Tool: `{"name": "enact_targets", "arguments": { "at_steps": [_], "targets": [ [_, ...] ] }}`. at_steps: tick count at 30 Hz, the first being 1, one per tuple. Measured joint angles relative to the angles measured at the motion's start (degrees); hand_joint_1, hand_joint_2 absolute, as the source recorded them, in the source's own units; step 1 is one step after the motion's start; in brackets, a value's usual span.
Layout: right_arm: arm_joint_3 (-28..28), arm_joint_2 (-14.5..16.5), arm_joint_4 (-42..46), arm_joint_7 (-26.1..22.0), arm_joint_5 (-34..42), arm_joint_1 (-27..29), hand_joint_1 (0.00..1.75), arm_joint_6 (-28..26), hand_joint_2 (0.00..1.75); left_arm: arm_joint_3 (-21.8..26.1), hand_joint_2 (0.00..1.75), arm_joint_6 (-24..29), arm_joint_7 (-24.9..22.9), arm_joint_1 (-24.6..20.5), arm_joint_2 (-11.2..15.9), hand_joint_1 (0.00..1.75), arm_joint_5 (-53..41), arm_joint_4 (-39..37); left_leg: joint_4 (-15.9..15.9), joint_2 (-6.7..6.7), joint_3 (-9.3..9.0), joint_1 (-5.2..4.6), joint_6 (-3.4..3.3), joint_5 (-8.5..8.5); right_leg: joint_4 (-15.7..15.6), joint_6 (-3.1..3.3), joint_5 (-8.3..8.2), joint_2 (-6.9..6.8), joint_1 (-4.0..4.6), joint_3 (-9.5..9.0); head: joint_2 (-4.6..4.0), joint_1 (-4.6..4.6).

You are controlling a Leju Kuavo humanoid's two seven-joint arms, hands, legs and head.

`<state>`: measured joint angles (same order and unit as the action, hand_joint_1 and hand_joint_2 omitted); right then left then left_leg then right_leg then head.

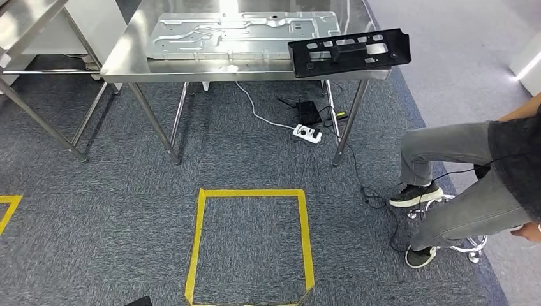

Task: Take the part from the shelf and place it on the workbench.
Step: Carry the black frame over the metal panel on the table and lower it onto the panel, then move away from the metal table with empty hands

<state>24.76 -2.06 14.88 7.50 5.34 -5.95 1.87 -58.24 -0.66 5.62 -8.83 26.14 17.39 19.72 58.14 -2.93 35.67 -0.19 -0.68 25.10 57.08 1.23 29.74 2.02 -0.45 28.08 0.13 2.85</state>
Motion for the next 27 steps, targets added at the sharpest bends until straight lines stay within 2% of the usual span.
{"name": "enact_targets", "arguments": {
  "at_steps": [1,2,4,5,6,7,8,9,10,11,12,14,15,17,18,19,20,21,22,23,24,25,26,27],
  "targets": [
    [0.01,0.06,-0.05,-0.17,0.08,0.0,0.0,-0.05,0.0,-0.11,0.0,0.03,-0.07,0.05,0.09,0.0,-0.05,0.05,1.31,0.39,0.65,0.12,0.38,1.0,-0.18,0.35,-0.31,-0.59,-0.17,0.12,0.0,0.1],
    [0.02,0.11,-0.12,-0.4,0.27,0.0,0.0,-0.09,0.0,-0.21,0.0,0.05,-0.14,0.08,0.15,0.0,-0.09,0.1,3.81,1.03,1.74,0.35,0.77,2.73,-0.27,0.61,-0.56,-1.26,-0.22,0.29,0.0,0.19],
    [0.02,0.07,-0.22,-0.85,0.74,-0.02,0.0,-0.14,0.0,-0.34,0.0,0.06,-0.22,0.08,0.13,0.0,-0.09,0.13,10.94,1.92,4.59,0.78,1.62,6.65,-0.18,0.84,-0.85,-2.56,-0.16,0.8,0.0,0.39],
    [0.03,0.07,-0.26,-1.04,0.91,-0.03,0.0,-0.1,0.0,-0.41,0.0,0.04,-0.26,0.19,0.11,0.0,-0.05,0.13,13.84,2.12,5.62,0.99,1.96,7.71,-0.07,0.8,-0.94,-3.21,-0.14,1.08,0.0,0.39],
    [0.04,0.08,-0.28,-1.18,0.95,-0.04,0.0,-0.03,0.0,-0.46,0.0,0.02,-0.28,0.3,0.09,0.0,-0.02,0.13,14.88,2.28,5.69,1.17,2.22,7.68,0.08,0.74,-1.0,-3.86,-0.15,1.33,0.0,0.39],
    [0.05,0.08,-0.3,-1.31,0.96,-0.06,0.0,0.08,0.0,-0.5,0.0,-0.02,-0.32,0.41,0.09,0.0,0.02,0.13,13.79,2.53,4.69,1.33,2.41,6.69,0.25,0.66,-1.02,-4.51,-0.18,1.54,0.0,0.39],
    [0.09,0.09,-0.31,-1.44,1.06,-0.09,0.0,0.18,0.0,-0.51,0.0,-0.06,-0.37,0.46,0.12,0.0,0.03,0.13,10.61,3.06,2.59,1.45,2.51,5.08,0.41,0.56,-0.99,-5.16,-0.21,1.65,0.0,0.39],
    [0.11,0.09,-0.32,-1.59,1.29,-0.12,0.0,0.25,0.0,-0.51,0.0,-0.08,-0.41,0.46,0.15,0.0,0.03,0.13,6.48,4.18,0.09,1.48,2.54,3.83,0.55,0.39,-0.94,-5.78,-0.18,1.68,0.0,0.41],
    [0.14,0.09,-0.34,-1.74,1.68,-0.16,0.0,0.31,0.0,-0.51,0.0,-0.1,-0.46,0.42,0.22,0.0,0.04,0.13,3.13,5.14,-2.01,1.27,2.27,2.84,0.61,0.11,-0.89,-6.4,-0.13,1.68,0.0,0.38],
    [0.16,0.08,-0.37,-1.86,2.14,-0.18,0.0,0.32,0.0,-0.51,0.0,-0.12,-0.47,0.42,0.28,0.0,0.06,0.13,0.81,5.96,-3.34,1.0,1.83,2.4,0.66,-0.24,-0.82,-6.93,-0.03,1.62,0.0,0.33],
    [0.17,0.08,-0.39,-1.96,2.53,-0.21,0.0,0.31,0.0,-0.51,0.0,-0.14,-0.44,0.44,0.33,0.0,0.11,0.13,-0.2,6.36,-3.78,0.71,1.31,2.5,0.68,-0.61,-0.78,-7.44,0.07,1.54,0.0,0.31],
    [0.18,0.07,-0.43,-2.03,2.88,-0.29,0.0,0.3,0.0,-0.51,0.0,-0.17,-0.34,0.7,0.45,0.0,0.31,0.13,-0.58,5.55,-3.55,0.53,0.24,2.39,0.68,-1.38,-0.65,-8.17,0.13,1.37,0.0,0.25],
    [0.19,0.04,-0.46,-2.03,2.9,-0.32,0.0,0.29,0.0,-0.52,0.0,-0.17,-0.29,0.85,0.51,0.0,0.39,0.13,-0.88,5.06,-3.55,0.62,-0.15,2.29,0.98,-1.76,-0.35,-7.57,0.07,1.4,0.0,0.18],
    [0.22,-0.06,-0.53,-2.03,2.9,-0.28,0.0,0.28,0.0,-0.53,0.0,-0.17,-0.27,0.98,0.59,0.0,0.47,0.13,-1.38,4.09,-3.6,0.86,-0.98,1.83,4.5,-2.18,2.06,-4.8,-0.04,2.94,0.0,-0.07],
    [0.25,-0.11,-0.6,-2.02,2.9,-0.16,0.0,0.28,0.0,-0.54,0.0,-0.17,-0.26,0.95,0.57,0.0,0.46,0.13,-1.42,3.58,-3.49,0.78,-1.23,1.71,8.04,-2.17,3.96,-3.33,-0.09,4.62,0.0,-0.21],
    [0.28,-0.13,-0.66,-2.02,2.9,-0.02,0.0,0.28,0.0,-0.54,0.0,-0.18,-0.26,0.91,0.53,0.0,0.47,0.13,-1.4,2.97,-3.35,0.72,-1.44,1.62,12.19,-2.1,5.83,-2.56,-0.09,6.68,0.0,-0.26],
    [0.33,-0.13,-0.73,-2.02,2.9,0.14,0.0,0.28,0.0,-0.54,0.0,-0.2,-0.25,0.89,0.47,0.0,0.46,0.13,-1.35,2.29,-3.24,0.65,-1.54,1.58,15.63,-2.05,6.95,-2.29,-0.07,8.46,0.0,-0.27],
    [0.39,-0.13,-0.81,-2.0,2.9,0.28,0.0,0.29,0.0,-0.54,0.0,-0.21,-0.24,0.92,0.4,0.0,0.46,0.13,-1.26,1.54,-3.18,0.59,-1.57,1.56,17.35,-1.98,6.89,-2.17,-0.06,9.48,0.0,-0.27],
    [0.47,-0.13,-0.87,-1.99,2.9,0.36,0.0,0.3,0.0,-0.54,0.0,-0.23,-0.22,0.96,0.36,0.0,0.46,0.13,-1.15,0.75,-3.17,0.56,-1.56,1.57,16.73,-1.86,5.62,-2.07,-0.06,9.42,0.0,-0.27],
    [0.57,-0.15,-0.92,-1.98,2.9,0.4,0.0,0.28,0.0,-0.54,0.0,-0.24,-0.19,0.99,0.34,0.0,0.46,0.13,-1.02,-0.02,-3.18,0.54,-1.52,1.59,13.97,-1.68,3.5,-1.79,-0.06,8.35,0.0,-0.28],
    [0.69,-0.2,-0.96,-1.97,2.93,0.41,0.0,0.26,0.0,-0.54,0.0,-0.24,-0.14,1.01,0.32,0.0,0.47,0.13,-0.87,-0.77,-3.16,0.56,-1.45,1.64,10.01,-1.42,1.11,-0.89,-0.07,6.71,0.0,-0.29],
    [0.81,-0.27,-1.02,-1.97,2.98,0.42,0.0,0.25,0.0,-0.54,0.0,-0.24,-0.09,0.96,0.29,0.0,0.48,0.13,-0.58,-1.43,-3.02,0.46,-1.29,1.73,6.18,-1.21,-0.52,0.34,-0.15,5.17,0.0,-0.27],
    [0.92,-0.34,-1.08,-1.97,3.04,0.4,0.0,0.23,0.0,-0.54,0.0,-0.24,-0.04,0.92,0.27,0.0,0.49,0.13,-0.37,-2.06,-2.8,0.44,-1.08,1.76,3.53,-1.09,-1.46,1.29,-0.23,4.13,0.0,-0.26],
    [1.0,-0.39,-1.13,-1.97,3.1,0.37,0.0,0.23,0.0,-0.54,0.0,-0.24,0.0,0.91,0.24,0.0,0.51,0.14,-0.23,-2.66,-2.51,0.46,-0.77,1.75,2.12,-0.99,-1.72,1.91,-0.2,3.64,0.0,-0.25]
  ]
}}
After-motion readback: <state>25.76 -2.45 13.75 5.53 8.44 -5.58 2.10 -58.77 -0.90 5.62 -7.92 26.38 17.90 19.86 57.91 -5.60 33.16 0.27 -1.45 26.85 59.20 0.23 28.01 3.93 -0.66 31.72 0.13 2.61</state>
